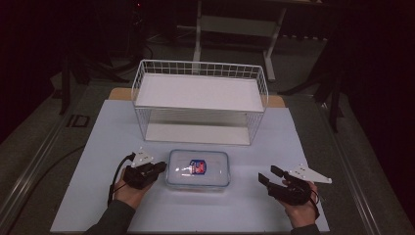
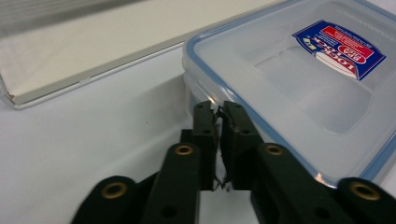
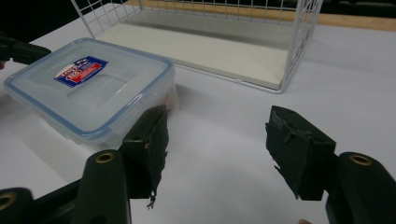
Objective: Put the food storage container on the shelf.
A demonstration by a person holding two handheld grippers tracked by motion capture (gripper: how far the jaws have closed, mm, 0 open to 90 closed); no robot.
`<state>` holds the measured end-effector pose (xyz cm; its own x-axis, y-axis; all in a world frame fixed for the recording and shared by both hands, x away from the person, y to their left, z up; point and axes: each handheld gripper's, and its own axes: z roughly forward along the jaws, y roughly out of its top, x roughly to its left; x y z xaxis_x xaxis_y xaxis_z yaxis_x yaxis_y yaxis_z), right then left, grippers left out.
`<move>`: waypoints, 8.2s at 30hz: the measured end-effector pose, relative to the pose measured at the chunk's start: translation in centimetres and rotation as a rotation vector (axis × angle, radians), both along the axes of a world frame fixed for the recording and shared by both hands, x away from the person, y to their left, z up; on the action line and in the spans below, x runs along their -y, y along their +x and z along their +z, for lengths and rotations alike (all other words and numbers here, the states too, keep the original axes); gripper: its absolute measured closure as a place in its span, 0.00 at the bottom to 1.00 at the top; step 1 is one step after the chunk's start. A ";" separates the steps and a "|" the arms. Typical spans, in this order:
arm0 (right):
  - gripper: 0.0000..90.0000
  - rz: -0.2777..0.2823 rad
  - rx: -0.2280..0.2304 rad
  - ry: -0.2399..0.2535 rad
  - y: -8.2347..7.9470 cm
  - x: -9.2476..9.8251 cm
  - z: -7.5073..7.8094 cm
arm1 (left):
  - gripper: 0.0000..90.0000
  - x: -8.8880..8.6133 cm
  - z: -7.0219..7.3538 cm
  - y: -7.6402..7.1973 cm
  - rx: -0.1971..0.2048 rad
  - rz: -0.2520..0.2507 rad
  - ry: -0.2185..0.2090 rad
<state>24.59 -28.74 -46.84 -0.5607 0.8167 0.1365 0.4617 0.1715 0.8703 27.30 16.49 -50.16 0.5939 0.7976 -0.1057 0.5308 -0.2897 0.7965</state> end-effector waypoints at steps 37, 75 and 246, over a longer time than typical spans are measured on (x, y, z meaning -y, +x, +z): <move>0.11 0.231 -0.328 0.041 6.3 -10.3 -2.3 | 0.21 1.2 0.2 1.2 -0.143 -0.046 -0.214; 0.10 0.270 -0.501 0.174 7.0 -10.1 -4.5 | 0.10 1.9 -1.6 2.5 -0.328 -0.057 -0.320; 0.58 0.246 -0.043 0.353 11.8 -8.6 15.1 | 0.54 -2.3 19.3 7.9 0.082 -0.068 -0.466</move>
